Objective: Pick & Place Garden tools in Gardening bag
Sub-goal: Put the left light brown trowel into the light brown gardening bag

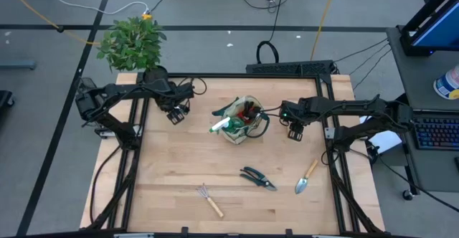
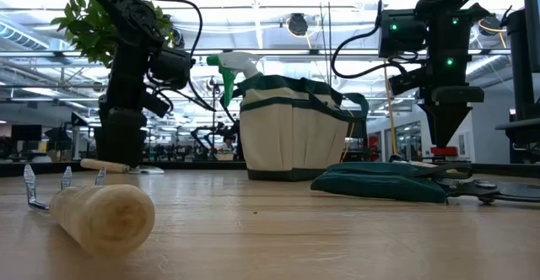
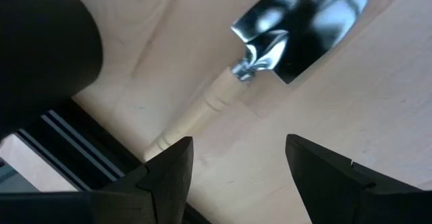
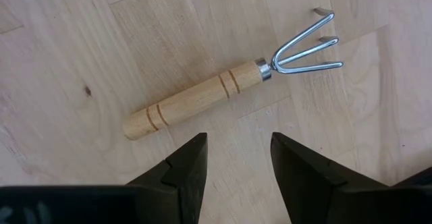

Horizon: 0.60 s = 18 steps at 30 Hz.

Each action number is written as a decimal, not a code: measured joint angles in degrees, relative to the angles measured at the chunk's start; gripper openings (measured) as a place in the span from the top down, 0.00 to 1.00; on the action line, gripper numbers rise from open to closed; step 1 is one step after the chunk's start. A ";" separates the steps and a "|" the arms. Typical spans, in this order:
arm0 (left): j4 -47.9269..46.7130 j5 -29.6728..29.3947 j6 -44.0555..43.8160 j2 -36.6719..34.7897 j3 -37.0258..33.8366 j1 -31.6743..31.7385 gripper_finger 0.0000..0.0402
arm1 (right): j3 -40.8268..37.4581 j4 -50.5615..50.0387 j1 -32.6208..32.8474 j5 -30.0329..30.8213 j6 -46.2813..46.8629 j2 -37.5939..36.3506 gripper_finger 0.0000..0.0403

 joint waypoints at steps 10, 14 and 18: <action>0.01 0.17 7.38 0.03 0.00 5.44 0.39 | 0.00 -0.01 -0.02 0.00 0.00 0.00 0.61; 0.04 1.70 10.15 0.03 0.00 6.99 0.39 | 0.00 -0.01 -0.02 0.00 0.00 0.00 0.61; 0.15 1.99 12.66 0.03 0.00 8.02 0.39 | 0.00 -0.01 -0.02 0.00 0.00 0.00 0.61</action>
